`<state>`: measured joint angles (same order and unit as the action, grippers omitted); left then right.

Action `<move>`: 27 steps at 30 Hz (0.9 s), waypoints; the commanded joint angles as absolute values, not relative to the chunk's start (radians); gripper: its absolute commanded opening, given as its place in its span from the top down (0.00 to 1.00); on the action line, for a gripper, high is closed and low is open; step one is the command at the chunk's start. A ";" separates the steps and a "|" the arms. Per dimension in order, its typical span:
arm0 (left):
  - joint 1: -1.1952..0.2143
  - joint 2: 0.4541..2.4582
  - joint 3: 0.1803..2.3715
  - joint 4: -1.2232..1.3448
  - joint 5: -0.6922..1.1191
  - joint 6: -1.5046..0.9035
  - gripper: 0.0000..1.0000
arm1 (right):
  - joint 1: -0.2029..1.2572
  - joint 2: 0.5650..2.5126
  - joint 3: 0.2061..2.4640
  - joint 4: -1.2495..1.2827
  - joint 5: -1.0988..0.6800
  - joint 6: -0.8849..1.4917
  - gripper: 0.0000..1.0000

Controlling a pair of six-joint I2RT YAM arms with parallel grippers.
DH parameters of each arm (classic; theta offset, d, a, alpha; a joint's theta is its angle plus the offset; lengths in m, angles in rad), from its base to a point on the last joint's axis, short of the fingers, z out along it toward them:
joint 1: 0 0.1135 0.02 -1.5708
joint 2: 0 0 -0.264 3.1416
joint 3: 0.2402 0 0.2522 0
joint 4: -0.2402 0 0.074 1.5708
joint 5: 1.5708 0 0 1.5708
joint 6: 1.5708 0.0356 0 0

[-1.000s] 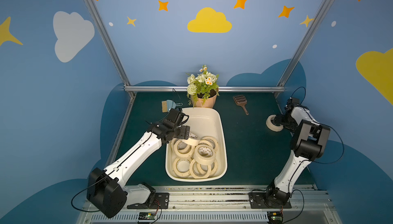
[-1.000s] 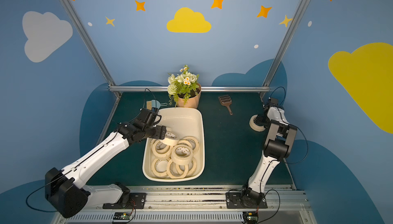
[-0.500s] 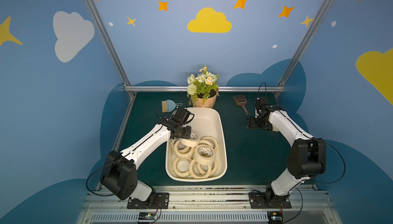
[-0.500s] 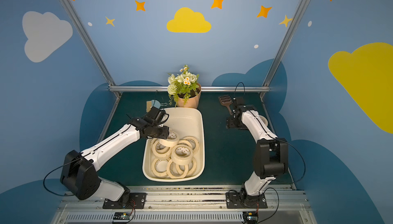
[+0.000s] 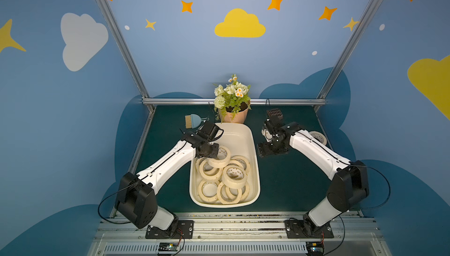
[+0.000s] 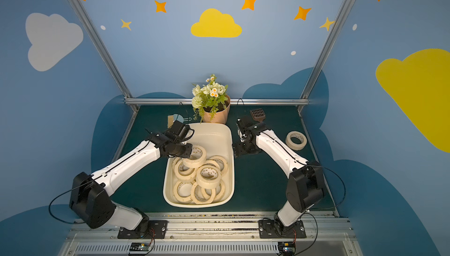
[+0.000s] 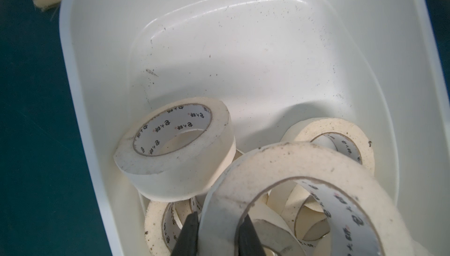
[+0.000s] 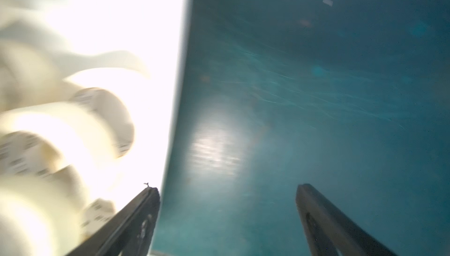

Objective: Take out the art tape in the storage box
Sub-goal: Pick up the art tape from the storage box.

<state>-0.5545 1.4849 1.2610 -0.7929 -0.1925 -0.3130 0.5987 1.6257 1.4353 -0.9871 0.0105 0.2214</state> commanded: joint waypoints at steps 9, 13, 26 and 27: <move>-0.642 1.475 1.310 -0.689 -0.334 -0.316 0.96 | 0.707 1.609 1.540 -0.792 -0.272 0.361 0.20; -0.663 1.457 1.307 -0.664 -0.330 -0.333 0.96 | 0.709 1.662 1.571 -0.773 -0.307 0.390 0.21; -0.707 1.419 1.280 -0.598 -0.307 -0.360 0.96 | 0.718 1.787 1.620 -0.773 -0.303 0.403 0.71; -0.708 1.410 1.273 -0.590 -0.300 -0.362 0.95 | 0.718 1.786 1.620 -0.774 -0.297 0.403 0.79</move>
